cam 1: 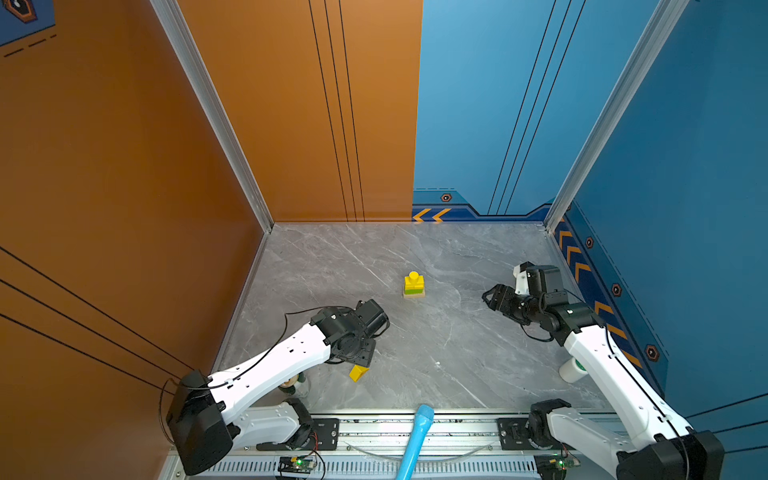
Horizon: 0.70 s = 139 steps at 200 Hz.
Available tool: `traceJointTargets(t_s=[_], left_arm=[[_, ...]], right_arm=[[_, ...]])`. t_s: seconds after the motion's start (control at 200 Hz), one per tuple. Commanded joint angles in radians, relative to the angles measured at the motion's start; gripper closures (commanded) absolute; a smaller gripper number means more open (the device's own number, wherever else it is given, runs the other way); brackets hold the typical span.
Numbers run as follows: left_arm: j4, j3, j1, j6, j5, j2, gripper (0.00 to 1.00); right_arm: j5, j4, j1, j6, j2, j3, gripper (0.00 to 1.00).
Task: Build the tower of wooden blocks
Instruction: 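Swing the left arm toward the small yellow block near the robot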
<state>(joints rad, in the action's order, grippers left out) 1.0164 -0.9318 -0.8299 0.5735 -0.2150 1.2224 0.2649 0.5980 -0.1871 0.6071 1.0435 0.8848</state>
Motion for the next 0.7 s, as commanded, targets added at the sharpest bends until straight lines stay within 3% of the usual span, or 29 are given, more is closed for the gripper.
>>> traceJointTargets(t_s=[0.0,0.37,0.691], left_arm=[[-0.099,0.045,-0.011,-0.031,0.057,0.029,0.3],[-0.205,0.101,0.0,-0.127,0.128,0.195,0.3],[-0.21,0.137,0.011,-0.126,0.116,0.199,0.29]], right_arm=[[-0.032,-0.001,-0.007,0.003,0.003,0.003,0.29],[-0.041,0.01,-0.01,-0.004,0.01,0.013,0.28],[-0.033,0.006,-0.011,-0.007,0.025,0.018,0.27]])
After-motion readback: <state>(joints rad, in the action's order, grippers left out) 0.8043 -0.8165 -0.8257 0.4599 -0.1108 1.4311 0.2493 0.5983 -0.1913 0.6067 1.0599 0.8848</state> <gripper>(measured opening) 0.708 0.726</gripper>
